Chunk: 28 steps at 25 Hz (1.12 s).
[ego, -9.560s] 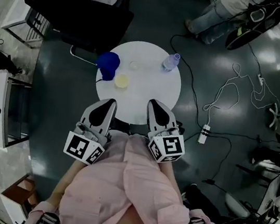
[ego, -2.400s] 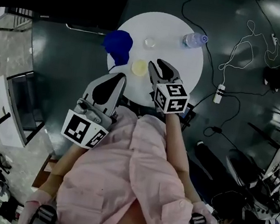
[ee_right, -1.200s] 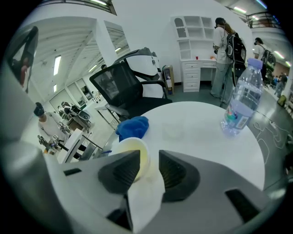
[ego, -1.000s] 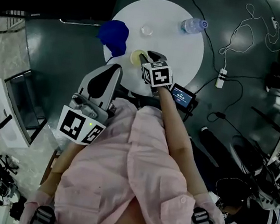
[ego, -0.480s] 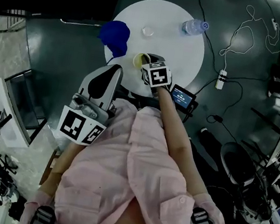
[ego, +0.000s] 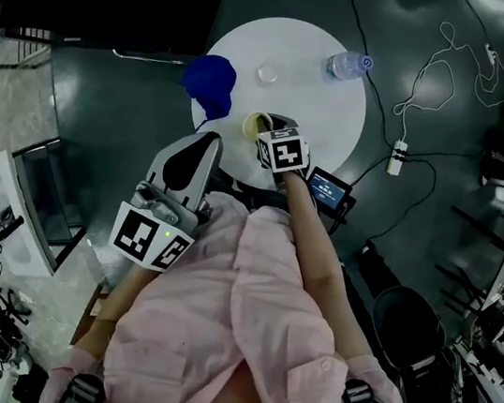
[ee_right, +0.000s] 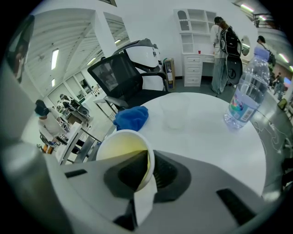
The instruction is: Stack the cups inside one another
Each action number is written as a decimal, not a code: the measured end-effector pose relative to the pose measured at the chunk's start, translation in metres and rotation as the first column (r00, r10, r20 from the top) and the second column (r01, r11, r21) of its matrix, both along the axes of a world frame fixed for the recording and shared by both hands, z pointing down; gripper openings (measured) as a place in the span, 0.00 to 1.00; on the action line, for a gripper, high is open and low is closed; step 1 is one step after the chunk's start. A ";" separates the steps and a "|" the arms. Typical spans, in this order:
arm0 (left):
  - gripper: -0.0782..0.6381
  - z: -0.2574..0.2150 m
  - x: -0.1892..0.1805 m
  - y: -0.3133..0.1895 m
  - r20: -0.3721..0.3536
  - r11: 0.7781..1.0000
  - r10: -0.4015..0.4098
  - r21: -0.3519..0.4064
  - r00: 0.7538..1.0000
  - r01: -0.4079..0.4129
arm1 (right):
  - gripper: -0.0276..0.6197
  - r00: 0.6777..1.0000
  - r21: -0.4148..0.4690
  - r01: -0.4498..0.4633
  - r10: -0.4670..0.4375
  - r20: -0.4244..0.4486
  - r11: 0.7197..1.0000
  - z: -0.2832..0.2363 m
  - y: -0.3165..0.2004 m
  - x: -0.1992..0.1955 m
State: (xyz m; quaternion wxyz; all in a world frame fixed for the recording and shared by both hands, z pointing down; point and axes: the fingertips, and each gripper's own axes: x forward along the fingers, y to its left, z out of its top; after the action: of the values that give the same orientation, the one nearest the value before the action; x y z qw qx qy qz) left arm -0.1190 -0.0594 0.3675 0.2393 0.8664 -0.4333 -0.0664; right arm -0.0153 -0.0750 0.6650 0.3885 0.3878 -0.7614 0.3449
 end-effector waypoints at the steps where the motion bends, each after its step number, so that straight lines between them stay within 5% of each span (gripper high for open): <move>1: 0.13 0.000 0.000 0.000 0.000 1.000 0.000 0.001 1.000 0.000 | 0.11 1.000 0.007 0.006 -0.006 0.005 1.000 -0.001 -0.001 -0.002; 13: 0.13 0.013 0.000 0.004 0.012 1.000 0.021 -0.001 1.000 -0.021 | 0.11 0.992 0.121 -0.032 0.016 0.129 0.992 -0.041 -0.007 -0.021; 28: 0.13 0.000 0.036 0.002 0.051 0.989 0.117 0.082 0.992 -0.121 | 0.11 0.977 0.266 -0.144 0.094 0.193 0.953 -0.089 -0.017 0.009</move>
State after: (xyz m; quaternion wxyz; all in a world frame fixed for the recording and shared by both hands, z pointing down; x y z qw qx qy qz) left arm -0.0830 -0.0569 0.3674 0.1960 0.9013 -0.3830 -0.0505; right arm -0.0067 -0.0918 0.5759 0.2390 0.4516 -0.8090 0.2906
